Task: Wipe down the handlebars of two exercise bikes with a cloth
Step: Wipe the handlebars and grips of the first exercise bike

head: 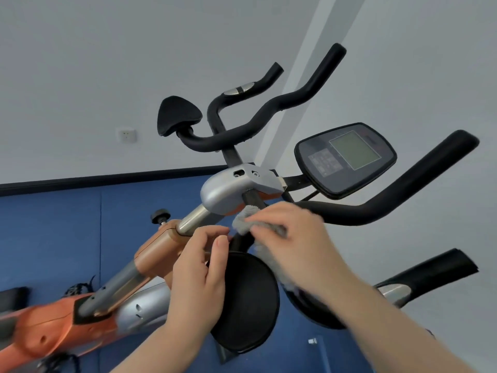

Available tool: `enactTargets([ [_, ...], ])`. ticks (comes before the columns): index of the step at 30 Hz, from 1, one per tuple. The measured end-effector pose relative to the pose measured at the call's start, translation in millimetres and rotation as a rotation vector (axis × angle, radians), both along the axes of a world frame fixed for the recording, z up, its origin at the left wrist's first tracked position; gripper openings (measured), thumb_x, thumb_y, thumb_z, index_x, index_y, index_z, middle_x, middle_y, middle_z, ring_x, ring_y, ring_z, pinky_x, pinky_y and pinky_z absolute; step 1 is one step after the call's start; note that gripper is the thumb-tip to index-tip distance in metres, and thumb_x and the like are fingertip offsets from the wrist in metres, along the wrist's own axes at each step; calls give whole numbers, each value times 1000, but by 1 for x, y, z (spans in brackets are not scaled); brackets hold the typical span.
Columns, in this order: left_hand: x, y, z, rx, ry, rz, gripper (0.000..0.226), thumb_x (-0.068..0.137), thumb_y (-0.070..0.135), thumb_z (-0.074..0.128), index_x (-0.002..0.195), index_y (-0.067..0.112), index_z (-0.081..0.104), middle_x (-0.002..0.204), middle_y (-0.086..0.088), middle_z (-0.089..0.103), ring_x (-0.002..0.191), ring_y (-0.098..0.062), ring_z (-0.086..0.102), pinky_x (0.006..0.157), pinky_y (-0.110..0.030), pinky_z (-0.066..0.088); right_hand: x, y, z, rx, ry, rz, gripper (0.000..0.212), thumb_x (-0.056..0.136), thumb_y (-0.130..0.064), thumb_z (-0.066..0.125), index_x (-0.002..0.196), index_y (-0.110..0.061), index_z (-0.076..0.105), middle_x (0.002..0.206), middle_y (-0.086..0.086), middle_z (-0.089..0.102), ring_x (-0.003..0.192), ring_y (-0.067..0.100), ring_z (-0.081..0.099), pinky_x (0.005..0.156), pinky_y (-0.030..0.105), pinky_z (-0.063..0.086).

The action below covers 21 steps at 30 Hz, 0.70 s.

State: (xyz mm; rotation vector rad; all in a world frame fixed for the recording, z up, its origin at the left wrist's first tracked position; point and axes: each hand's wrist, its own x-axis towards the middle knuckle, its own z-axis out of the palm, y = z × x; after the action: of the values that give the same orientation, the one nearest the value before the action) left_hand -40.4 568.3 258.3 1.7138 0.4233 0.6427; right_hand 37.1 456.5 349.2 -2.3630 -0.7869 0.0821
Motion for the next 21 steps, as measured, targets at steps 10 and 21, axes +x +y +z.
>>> enactTargets([
  [10, 0, -1, 1, -7, 1, 12, 23, 87, 52, 37, 88, 40, 56, 89, 21, 64, 84, -2, 61, 69, -9, 43, -12, 10, -18, -127, -258, -63, 17, 92, -20, 58, 103, -19, 72, 103, -8, 62, 98, 7, 59, 83, 21, 48],
  [21, 16, 8, 24, 281, 150, -217, 22, 81, 49, 46, 102, 47, 53, 99, 29, 56, 102, 10, 49, 75, -11, 41, 58, -1, 37, -176, 105, -132, 31, 96, -30, 47, 124, -25, 59, 120, -4, 63, 104, 11, 58, 82, 22, 44],
])
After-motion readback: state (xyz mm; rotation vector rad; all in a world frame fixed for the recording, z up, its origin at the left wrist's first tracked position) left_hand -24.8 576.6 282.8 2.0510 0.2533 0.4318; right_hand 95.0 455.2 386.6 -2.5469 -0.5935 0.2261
